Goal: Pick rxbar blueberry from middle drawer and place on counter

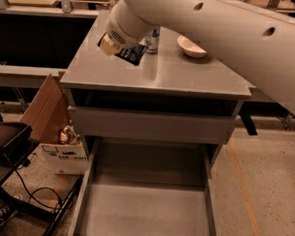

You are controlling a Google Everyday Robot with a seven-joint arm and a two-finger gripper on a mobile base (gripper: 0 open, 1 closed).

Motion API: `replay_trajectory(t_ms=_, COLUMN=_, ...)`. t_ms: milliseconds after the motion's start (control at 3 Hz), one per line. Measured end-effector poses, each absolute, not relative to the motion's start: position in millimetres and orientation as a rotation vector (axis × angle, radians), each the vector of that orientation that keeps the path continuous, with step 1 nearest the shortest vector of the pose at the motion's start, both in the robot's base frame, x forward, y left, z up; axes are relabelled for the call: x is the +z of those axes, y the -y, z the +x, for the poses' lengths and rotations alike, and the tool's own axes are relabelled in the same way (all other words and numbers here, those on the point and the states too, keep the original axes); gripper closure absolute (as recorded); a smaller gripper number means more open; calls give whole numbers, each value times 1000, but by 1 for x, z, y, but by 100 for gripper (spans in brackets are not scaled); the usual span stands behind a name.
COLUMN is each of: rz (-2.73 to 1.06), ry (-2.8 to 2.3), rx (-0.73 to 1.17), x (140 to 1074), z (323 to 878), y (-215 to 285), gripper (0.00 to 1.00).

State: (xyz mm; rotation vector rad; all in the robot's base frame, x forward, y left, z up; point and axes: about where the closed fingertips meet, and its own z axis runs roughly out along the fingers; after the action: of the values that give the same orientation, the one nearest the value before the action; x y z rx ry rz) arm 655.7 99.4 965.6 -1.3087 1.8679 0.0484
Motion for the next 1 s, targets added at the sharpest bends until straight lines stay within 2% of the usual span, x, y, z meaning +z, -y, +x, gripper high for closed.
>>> replay_trajectory(t_ms=333, rz=-1307, ry=-1779, rx=-24, x=975, z=703, y=-103, gripper=100)
replay_trajectory(t_ms=667, rz=-1307, ry=-1713, rx=-18, x=968, z=746, y=-109, gripper=100)
replay_trajectory(t_ms=1000, rz=-1313, ry=-1708, rx=-17, x=966, z=750, y=-111, gripper=82)
